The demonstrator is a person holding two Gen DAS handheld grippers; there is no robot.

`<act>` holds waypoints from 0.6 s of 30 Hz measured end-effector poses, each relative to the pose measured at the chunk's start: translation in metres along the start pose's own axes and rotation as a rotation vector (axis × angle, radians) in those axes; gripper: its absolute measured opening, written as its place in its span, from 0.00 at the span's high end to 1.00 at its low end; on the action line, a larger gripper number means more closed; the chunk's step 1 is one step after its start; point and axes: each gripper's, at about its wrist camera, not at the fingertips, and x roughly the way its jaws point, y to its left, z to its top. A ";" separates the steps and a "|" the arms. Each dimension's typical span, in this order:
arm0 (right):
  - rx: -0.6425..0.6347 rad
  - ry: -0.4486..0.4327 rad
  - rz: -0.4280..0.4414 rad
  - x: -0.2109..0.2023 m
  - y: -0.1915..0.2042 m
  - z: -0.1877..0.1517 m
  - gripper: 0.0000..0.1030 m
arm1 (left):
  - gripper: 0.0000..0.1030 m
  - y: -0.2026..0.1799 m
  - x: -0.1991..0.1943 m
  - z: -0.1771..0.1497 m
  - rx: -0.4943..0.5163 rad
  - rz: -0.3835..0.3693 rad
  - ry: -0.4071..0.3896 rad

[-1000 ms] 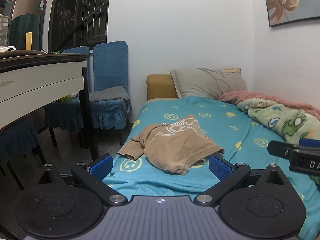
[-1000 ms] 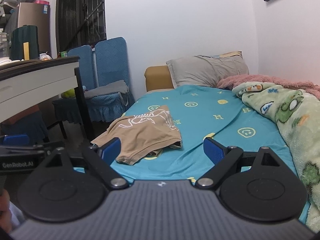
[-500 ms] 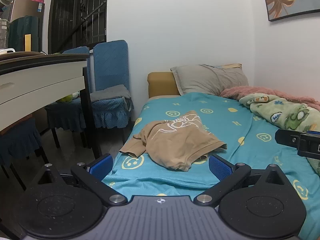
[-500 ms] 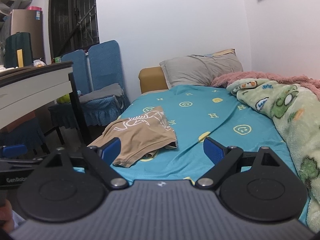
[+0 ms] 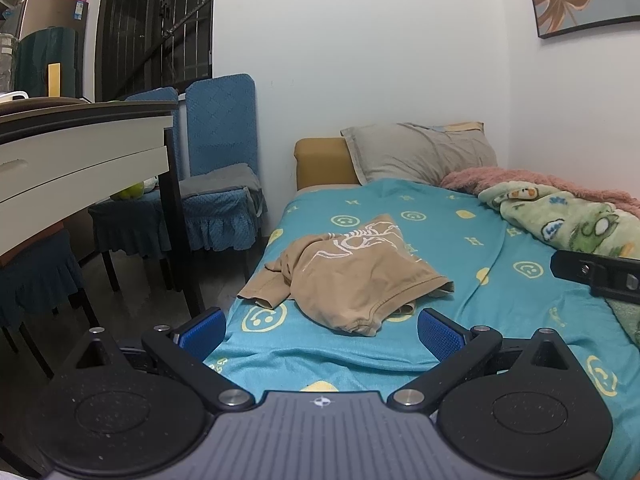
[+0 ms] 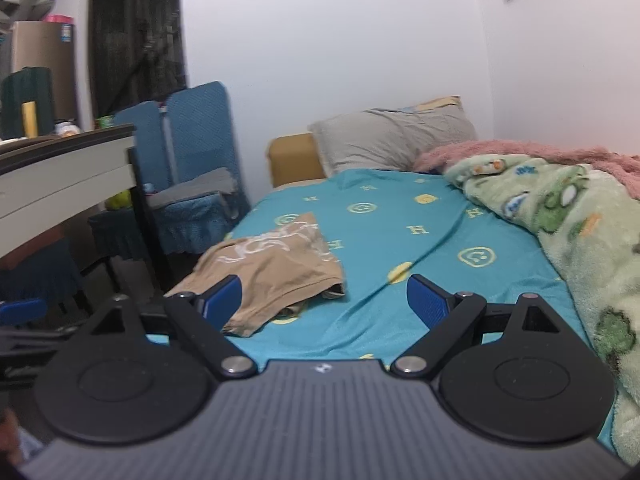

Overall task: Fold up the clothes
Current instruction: 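Move both grippers toward the crumpled tan T-shirt on the bed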

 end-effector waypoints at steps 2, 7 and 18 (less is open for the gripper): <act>0.059 0.011 -0.039 0.004 0.000 0.002 0.12 | 0.00 0.000 0.001 0.000 -0.001 -0.004 0.000; 0.156 -0.019 -0.063 0.000 0.020 0.020 0.12 | 0.00 0.001 0.001 -0.001 -0.012 -0.013 -0.015; 0.105 -0.081 -0.015 -0.007 0.012 0.093 0.12 | 0.00 -0.019 0.016 0.000 0.125 -0.042 -0.015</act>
